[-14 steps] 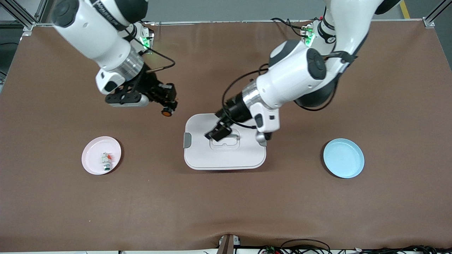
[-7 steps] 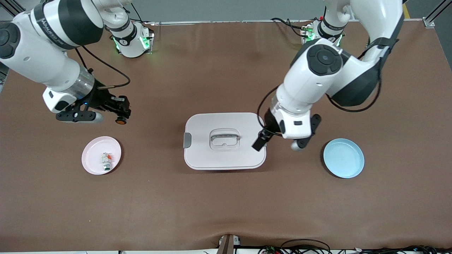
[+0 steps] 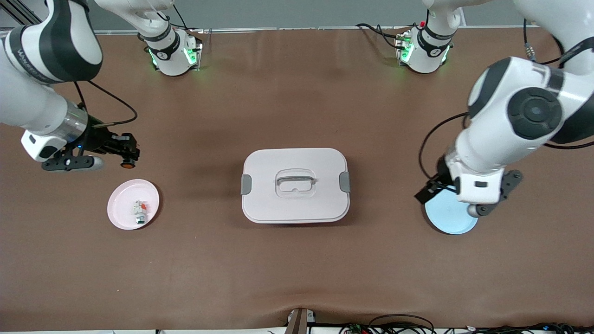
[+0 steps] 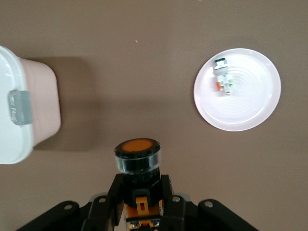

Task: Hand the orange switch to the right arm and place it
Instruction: 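Carry the orange switch with the right gripper over the pink plate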

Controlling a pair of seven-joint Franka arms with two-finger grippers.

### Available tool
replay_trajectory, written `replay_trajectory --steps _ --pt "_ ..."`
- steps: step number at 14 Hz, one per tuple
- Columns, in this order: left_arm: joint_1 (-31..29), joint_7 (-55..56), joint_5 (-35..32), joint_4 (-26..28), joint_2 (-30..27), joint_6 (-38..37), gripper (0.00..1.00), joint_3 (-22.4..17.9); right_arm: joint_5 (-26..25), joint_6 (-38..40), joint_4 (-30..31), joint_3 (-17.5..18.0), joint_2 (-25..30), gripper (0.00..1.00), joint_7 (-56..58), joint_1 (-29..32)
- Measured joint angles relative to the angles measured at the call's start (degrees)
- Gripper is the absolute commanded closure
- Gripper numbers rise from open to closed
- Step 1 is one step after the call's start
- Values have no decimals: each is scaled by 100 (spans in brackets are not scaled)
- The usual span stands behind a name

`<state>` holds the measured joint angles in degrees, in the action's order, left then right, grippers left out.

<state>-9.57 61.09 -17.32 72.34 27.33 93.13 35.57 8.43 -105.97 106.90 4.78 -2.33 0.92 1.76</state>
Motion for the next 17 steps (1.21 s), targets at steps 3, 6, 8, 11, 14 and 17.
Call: replay_trajectory --steps 3,6,8,11,14,17 --pt "-368 -898 -79 0 -170 -305 0 0 -185 -229 184 2 -107 100 430 319" --pt "-502 -1202 -187 1 -343 -660 0 1 -212 -543 255 3 -402 100 945 645" --pt "-621 -1614 -195 2 -481 -822 0 2 -242 -746 258 0 -643 100 1307 842" --pt "-791 -2537 -195 4 -674 -870 0 -80 -642 -949 253 13 -878 100 1906 915" --pt "-402 -3625 116 37 -924 -892 0 -931 -871 -1062 219 103 -888 100 3471 884" --pt "157 -4557 737 185 -1227 -905 0 -1958 -893 -1275 202 151 -887 100 5286 793"
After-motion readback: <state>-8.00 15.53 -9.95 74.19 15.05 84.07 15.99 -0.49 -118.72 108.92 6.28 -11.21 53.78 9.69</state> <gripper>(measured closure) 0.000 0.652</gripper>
